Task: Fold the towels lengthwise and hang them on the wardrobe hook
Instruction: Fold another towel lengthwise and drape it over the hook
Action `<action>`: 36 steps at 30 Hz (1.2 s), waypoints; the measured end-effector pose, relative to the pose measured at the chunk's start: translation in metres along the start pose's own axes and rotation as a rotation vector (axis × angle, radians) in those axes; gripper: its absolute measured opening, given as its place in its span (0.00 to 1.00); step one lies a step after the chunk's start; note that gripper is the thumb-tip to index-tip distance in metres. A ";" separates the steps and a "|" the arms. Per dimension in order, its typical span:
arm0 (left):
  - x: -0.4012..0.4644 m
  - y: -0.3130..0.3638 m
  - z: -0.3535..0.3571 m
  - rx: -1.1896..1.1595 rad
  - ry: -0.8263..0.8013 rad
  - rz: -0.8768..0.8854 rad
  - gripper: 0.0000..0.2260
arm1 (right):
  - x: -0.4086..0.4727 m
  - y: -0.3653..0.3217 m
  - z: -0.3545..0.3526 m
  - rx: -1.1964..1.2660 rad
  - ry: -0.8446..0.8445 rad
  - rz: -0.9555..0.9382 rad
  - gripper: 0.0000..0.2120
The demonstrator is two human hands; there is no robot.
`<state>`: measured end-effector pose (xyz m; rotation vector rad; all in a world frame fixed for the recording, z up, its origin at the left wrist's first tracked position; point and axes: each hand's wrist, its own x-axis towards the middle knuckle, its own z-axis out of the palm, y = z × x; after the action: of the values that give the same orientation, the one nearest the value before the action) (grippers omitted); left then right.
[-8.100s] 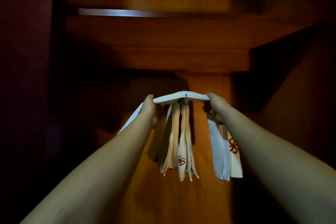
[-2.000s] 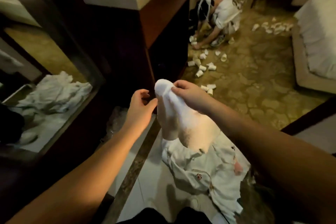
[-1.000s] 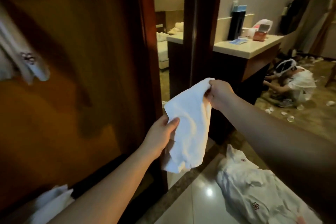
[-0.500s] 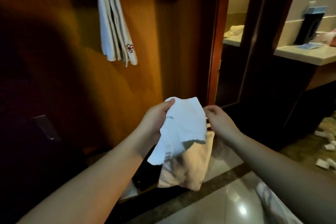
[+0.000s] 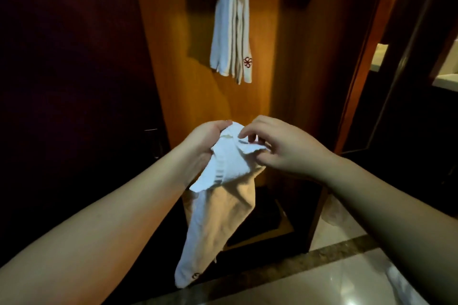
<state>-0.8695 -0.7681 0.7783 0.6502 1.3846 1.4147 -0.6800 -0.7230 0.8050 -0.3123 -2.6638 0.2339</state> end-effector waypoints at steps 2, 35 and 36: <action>-0.014 0.006 -0.022 0.054 0.018 0.015 0.17 | 0.015 -0.017 0.010 0.000 0.065 0.093 0.10; -0.066 0.038 -0.168 1.522 0.546 0.414 0.12 | 0.052 -0.007 0.010 0.475 0.290 0.530 0.08; -0.065 0.035 -0.171 1.526 0.558 0.403 0.11 | 0.049 -0.007 0.011 0.449 0.301 0.535 0.08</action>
<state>-1.0096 -0.8895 0.7949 1.6015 2.8634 0.5375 -0.7296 -0.7185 0.8167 -0.8294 -2.1095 0.8582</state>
